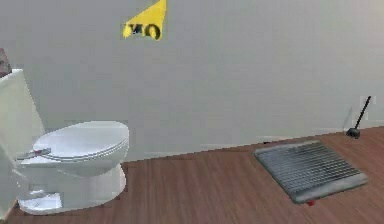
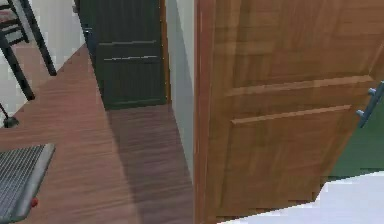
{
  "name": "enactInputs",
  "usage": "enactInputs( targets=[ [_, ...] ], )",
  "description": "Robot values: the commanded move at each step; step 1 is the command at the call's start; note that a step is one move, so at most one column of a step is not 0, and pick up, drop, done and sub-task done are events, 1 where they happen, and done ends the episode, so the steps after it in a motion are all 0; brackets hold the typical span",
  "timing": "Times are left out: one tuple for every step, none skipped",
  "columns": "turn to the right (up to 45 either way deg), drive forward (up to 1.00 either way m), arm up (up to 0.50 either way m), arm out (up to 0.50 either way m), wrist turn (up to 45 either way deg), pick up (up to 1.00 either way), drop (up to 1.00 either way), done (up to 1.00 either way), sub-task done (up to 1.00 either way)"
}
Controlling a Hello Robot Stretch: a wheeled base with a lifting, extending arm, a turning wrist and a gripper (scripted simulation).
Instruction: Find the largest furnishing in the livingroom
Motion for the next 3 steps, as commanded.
enactInputs(
  targets=[
    [30.0, 0.0, 0.0, 0.0, 0.0, 0.0, 0.0, 0.0, 0.0],
    [0.0, 0.6, 0.0, 0.0, 0.0, 0.0, 0.0, 0.0, 0.0],
    [45.0, 0.0, 0.0, 0.0, 0.0, 0.0, 0.0, 0.0, 0.0]
  ],
)
